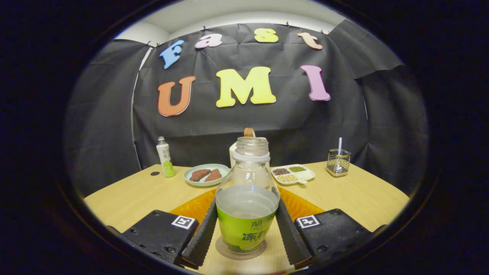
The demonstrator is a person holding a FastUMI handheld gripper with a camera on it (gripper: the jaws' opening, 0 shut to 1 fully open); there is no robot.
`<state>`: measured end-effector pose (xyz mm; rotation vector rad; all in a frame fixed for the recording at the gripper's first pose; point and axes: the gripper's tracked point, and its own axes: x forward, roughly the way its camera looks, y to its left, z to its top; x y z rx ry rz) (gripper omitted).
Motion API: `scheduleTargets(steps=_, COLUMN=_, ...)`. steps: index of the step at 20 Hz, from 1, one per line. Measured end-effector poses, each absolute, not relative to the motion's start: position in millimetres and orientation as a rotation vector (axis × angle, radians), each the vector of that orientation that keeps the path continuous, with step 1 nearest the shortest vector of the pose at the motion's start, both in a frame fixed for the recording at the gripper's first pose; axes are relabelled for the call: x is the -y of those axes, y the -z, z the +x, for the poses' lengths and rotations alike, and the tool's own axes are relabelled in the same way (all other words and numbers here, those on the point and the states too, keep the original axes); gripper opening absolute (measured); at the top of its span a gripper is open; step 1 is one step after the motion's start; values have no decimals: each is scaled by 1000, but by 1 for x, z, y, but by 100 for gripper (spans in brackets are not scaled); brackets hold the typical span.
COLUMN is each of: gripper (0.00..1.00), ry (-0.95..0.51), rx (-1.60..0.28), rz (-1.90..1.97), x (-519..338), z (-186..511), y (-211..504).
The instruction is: Take the bottle from table, then pour the juice into the cup, finally place the bottle on the coaster
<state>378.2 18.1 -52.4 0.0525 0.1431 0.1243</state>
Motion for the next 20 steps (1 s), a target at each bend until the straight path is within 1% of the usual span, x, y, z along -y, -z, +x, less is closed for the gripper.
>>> scheduleTargets(steps=6, gripper=84, ry=-108, rx=-140, rz=84, x=-15, z=381, y=60)
scheduleTargets(steps=7, gripper=88, ry=-113, rx=-146, rz=86, x=-16, z=382, y=61)
scheduleTargets(steps=9, gripper=90, ry=-125, rx=-145, rz=89, x=-19, z=382, y=60)
scheduleTargets(steps=12, gripper=90, ry=-128, rx=-133, rz=89, x=-23, z=375, y=55)
scheduleTargets(steps=14, gripper=99, ry=-110, rx=-127, rz=77, x=-22, z=372, y=53)
scheduleTargets(steps=15, gripper=100, ry=-103, rx=-126, rz=74, x=-22, z=370, y=53)
scheduleTargets(steps=20, gripper=100, ry=-119, rx=-144, rz=47, x=-33, z=361, y=55)
